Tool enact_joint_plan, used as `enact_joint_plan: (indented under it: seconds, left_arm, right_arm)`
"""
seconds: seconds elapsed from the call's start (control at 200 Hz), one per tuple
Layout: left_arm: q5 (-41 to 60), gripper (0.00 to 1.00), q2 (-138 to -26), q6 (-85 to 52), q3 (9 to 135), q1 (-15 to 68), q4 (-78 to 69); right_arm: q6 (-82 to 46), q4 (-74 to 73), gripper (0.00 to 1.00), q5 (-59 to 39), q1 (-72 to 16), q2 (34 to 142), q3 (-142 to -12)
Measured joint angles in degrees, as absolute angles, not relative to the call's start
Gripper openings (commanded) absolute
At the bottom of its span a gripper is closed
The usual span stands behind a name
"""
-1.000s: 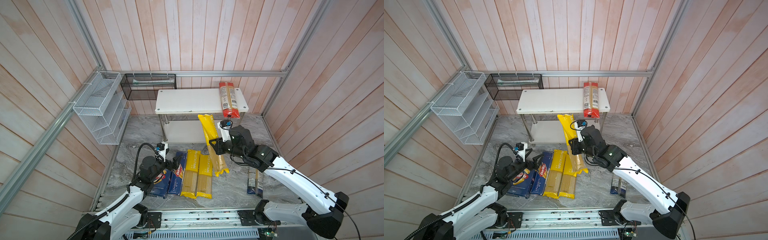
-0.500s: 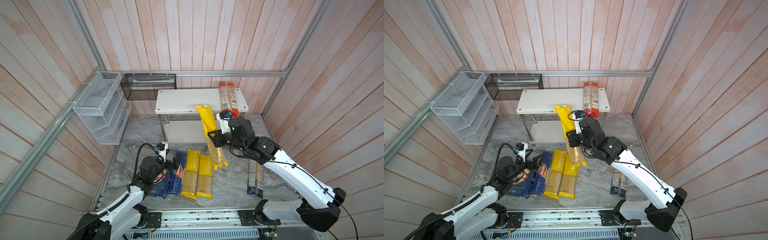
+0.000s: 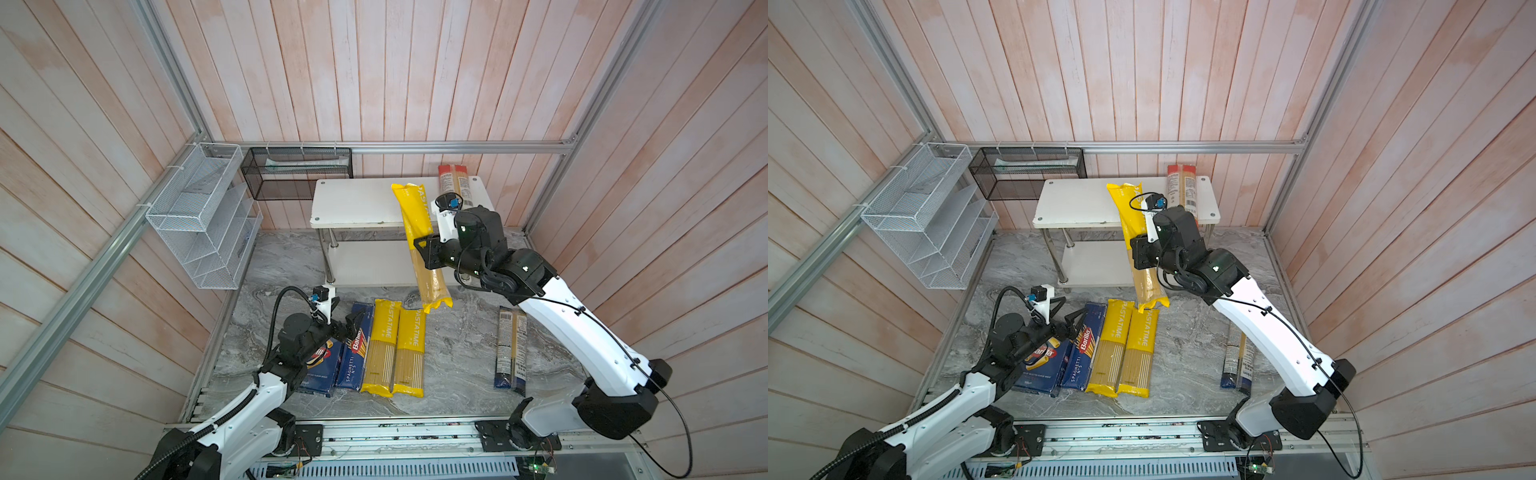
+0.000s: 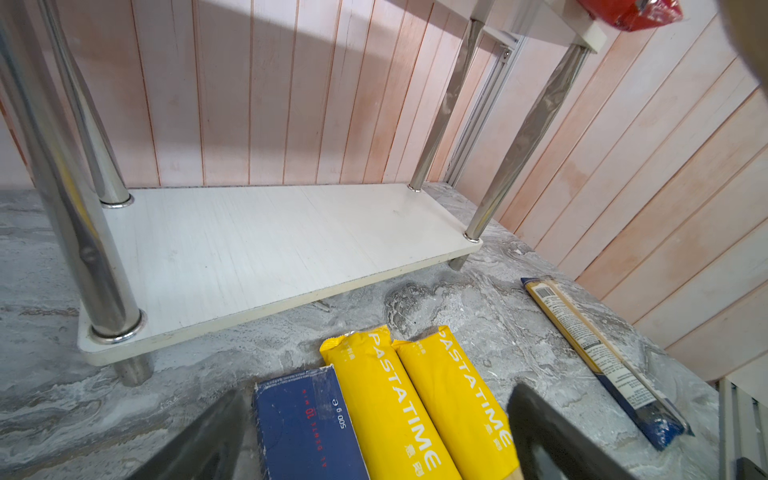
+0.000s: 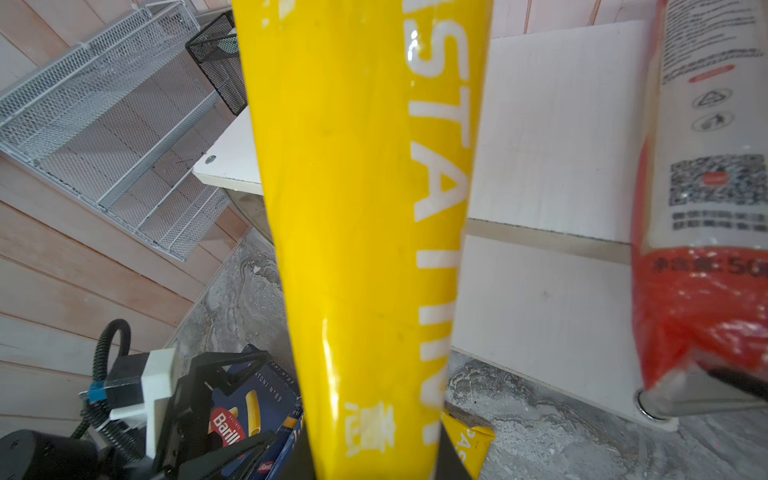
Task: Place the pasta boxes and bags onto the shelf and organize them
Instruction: 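Carry the hanging yellow bag up over the shelf top with the right gripper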
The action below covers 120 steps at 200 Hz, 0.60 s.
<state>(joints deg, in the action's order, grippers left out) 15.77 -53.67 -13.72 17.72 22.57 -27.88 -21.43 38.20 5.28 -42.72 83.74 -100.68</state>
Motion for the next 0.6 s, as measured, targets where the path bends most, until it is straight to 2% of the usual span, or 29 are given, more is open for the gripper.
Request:
enact_joint_plan:
  seconds: [0.6]
  left_arm:
    - [15.8,1.0,-54.3,-13.7,17.7,22.6,-27.9]
  right_arm:
    - [-18.3,41.8,0.07,-1.3,-33.1,97.2,-122.0]
